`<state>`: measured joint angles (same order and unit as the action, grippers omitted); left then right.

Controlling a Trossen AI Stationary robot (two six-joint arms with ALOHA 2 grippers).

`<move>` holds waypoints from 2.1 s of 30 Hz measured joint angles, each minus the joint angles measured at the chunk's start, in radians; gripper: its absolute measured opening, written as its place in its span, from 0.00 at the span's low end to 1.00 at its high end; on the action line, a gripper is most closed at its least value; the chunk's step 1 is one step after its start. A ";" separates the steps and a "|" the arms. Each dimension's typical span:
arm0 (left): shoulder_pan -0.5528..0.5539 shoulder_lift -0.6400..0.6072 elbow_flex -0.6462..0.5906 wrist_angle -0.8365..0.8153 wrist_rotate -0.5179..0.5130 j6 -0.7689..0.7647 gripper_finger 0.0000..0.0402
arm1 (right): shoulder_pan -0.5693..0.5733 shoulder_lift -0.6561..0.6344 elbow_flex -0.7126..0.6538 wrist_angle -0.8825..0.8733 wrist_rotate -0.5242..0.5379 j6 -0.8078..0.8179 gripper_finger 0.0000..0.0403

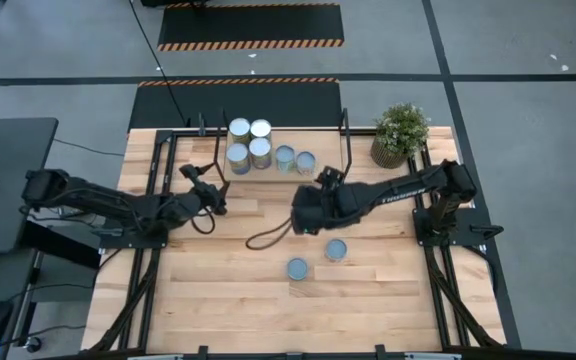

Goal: Pick and place cans onto a shelf
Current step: Adjust the canned peas on the shelf

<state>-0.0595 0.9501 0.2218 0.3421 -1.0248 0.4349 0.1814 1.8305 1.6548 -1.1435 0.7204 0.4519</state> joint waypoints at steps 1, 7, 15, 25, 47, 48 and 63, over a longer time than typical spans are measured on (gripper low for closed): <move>0.013 0.017 0.000 0.023 0.000 0.032 0.93 | 0.014 0.000 -0.019 0.000 0.015 0.031 0.88; 0.041 0.100 0.000 0.164 0.044 0.174 0.93 | 0.097 0.000 -0.098 0.003 0.085 0.187 0.88; 0.032 0.178 0.022 0.149 0.038 0.109 0.93 | 0.141 0.000 -0.105 0.003 0.101 0.256 0.88; -0.133 0.182 0.021 0.140 -0.244 0.205 0.93 | 0.146 0.000 -0.105 0.001 0.117 0.260 0.88; -0.273 0.219 0.146 0.131 -0.098 0.141 0.93 | 0.123 -0.001 -0.255 0.000 0.160 0.260 0.88; -0.263 0.236 0.160 0.131 -0.098 0.156 0.93 | 0.123 -0.001 -0.265 0.003 0.160 0.265 0.88; -0.023 0.538 0.357 0.046 -0.095 0.370 0.93 | 0.146 -0.011 -0.344 0.052 0.172 0.225 0.88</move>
<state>-0.0825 1.4882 0.5790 0.3882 -1.1203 0.8047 0.3273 1.8196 1.3108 -1.0916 0.8925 0.6774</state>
